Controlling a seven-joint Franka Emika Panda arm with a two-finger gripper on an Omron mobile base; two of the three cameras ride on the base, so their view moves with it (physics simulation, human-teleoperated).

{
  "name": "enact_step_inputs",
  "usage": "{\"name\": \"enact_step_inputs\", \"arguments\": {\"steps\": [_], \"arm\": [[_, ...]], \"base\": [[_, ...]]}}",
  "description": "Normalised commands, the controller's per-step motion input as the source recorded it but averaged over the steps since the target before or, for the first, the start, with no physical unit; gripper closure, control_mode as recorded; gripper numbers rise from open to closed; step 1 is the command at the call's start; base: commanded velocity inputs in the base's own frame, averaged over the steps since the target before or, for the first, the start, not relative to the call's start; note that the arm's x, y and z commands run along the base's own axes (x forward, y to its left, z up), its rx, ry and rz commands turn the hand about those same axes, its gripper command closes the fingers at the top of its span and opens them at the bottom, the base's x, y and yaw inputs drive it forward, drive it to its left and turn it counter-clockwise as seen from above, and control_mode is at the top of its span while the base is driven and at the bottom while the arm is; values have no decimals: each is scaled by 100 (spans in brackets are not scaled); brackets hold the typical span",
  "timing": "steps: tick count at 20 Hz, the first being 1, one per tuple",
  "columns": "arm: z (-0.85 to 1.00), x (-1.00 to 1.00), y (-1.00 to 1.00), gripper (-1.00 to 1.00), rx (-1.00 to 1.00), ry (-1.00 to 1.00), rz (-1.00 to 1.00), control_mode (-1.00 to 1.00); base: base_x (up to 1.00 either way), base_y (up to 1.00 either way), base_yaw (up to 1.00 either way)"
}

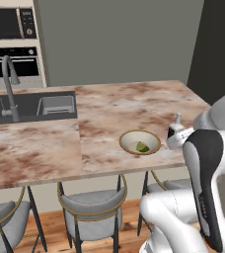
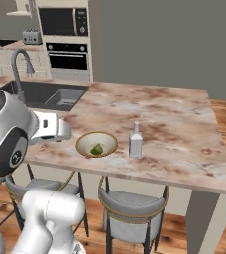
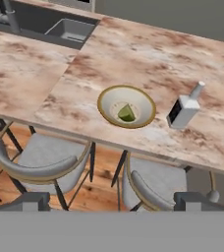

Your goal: There is a bowl on the dining counter. Grab a lemon wedge from the fridge and place it in the bowl. Then get the liquor bottle and glass cup from the cabinet and place them next to the bowl.

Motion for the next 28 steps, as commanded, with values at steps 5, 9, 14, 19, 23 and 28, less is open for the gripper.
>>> {"name": "enact_step_inputs", "arguments": {"steps": [5, 9, 14, 19, 23, 28], "arm": [[-12, -45, 13, -100, 0, 0, 0, -100], [-1, -22, 1, -100, 0, 0, 0, -100], [-3, -14, 21, -100, 0, 0, 5, 100], [0, 0, 0, -100, 0, 0, 0, 100], [0, 0, 0, -100, 0, 0, 0, 100], [0, 0, 0, -100, 0, 0, 0, 100]], "base": [[0, 0, 0], [0, 0, 0], [-10, 34, 6], [-5, 100, 9], [-1, 100, 4], [-63, 100, 13]]}}
